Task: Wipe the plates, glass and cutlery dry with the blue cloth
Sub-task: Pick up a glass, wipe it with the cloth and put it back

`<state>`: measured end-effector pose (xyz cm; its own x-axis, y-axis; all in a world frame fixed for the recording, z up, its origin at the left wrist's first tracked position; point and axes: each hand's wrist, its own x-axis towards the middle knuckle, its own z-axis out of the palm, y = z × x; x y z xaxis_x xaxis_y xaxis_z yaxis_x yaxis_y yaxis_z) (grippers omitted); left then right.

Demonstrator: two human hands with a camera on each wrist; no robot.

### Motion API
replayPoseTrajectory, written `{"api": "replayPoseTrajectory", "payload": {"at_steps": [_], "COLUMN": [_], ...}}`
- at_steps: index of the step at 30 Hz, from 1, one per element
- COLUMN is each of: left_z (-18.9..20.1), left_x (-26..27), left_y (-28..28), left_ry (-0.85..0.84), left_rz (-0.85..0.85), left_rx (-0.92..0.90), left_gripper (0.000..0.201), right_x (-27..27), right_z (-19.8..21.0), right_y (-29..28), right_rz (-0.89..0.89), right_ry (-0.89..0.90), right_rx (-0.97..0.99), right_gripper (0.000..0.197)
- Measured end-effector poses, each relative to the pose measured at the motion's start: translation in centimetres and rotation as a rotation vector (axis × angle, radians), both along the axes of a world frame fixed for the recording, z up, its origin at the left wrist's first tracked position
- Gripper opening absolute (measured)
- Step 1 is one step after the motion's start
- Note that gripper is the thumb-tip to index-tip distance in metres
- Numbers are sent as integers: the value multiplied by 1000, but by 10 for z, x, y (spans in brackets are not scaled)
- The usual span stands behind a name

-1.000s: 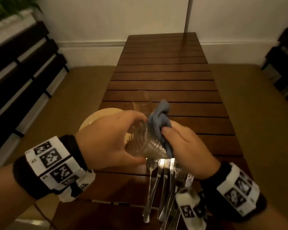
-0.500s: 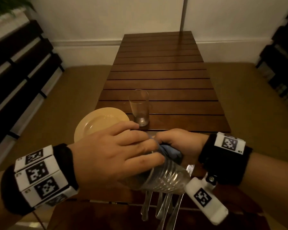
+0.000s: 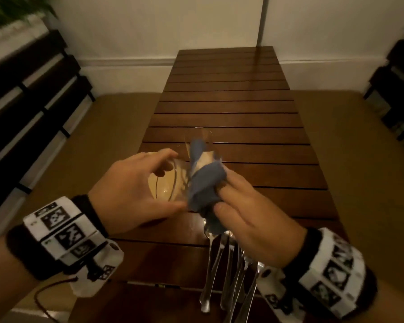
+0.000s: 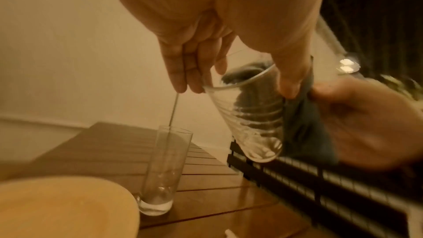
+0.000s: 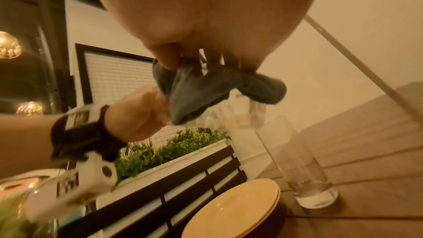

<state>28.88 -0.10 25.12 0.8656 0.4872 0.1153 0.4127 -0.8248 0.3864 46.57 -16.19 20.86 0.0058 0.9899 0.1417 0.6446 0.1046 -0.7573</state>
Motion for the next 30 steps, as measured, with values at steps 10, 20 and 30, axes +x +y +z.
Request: {"api": "replayPoseTrajectory", "payload": {"at_steps": [10,20,30], "left_z": [-6,-13,-25], "left_x": [11,16,34], "left_y": [1,-7,-16], "left_ry": [-292,-267,-392], "left_rz": [392,424,360], "left_rx": [-948,-1258,-998], "left_gripper": [57,71,72], "right_x": [7,5,-24], "right_z": [-54,-61,-47], "right_y": [15,27,52], "right_rz": [-392,-310,-670], "right_ry": [-641,-644,1770], "right_rx": [565,735,37], "right_gripper": [41,47,29]}}
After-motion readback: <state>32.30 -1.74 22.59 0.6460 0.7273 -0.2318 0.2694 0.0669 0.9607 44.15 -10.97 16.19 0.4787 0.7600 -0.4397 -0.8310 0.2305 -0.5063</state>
